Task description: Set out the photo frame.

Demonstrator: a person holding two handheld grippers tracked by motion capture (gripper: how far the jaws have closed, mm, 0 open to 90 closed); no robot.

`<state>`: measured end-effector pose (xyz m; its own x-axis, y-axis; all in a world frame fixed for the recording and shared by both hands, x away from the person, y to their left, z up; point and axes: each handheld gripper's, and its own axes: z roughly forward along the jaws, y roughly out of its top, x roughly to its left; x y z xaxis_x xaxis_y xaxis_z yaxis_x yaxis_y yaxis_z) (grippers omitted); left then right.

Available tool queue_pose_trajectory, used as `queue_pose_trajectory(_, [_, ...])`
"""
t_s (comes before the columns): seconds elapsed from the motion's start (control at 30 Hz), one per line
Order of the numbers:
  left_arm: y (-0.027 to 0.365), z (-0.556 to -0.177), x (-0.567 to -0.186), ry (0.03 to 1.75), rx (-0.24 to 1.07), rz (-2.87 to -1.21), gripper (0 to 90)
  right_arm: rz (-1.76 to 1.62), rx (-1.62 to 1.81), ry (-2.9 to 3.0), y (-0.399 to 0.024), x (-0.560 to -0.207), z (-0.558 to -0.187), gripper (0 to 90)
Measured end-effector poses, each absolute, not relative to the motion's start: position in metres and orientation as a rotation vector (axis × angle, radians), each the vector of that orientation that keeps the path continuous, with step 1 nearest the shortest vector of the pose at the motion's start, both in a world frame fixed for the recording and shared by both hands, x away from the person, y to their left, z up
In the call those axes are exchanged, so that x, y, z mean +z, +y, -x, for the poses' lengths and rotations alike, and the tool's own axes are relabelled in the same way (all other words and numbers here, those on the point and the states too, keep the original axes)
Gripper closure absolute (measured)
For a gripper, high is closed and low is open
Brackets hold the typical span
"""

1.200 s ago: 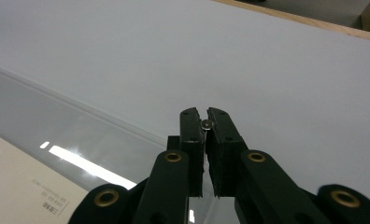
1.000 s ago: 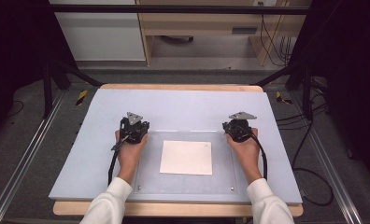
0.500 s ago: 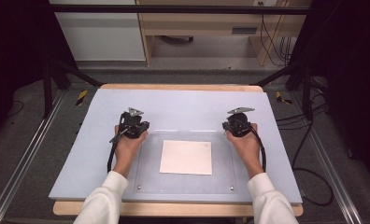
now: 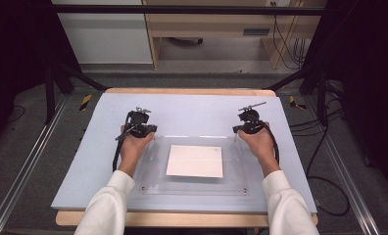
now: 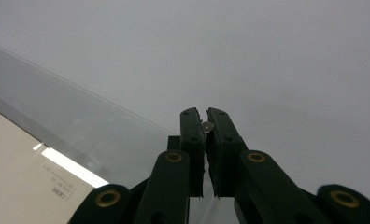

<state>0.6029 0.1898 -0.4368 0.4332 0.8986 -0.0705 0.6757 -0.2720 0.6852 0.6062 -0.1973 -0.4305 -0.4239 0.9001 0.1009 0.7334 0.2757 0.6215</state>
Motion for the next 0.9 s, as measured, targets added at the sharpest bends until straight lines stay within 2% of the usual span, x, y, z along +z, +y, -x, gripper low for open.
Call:
queue_pose_trajectory(0.7, [0.1895, -0.6081, -0.4349, 1.349, 0.417, -2.045, 84.9, -1.467, 0.890, 2.271, -0.1964, -0.4315, -0.6037, 85.1])
queue_pose_trajectory(0.9, [0.1889, -0.6099, -0.4343, 1.352, 0.419, -2.048, 85.0, -1.447, 0.919, 2.262, -0.1992, -0.4333, -0.6008, 82.7])
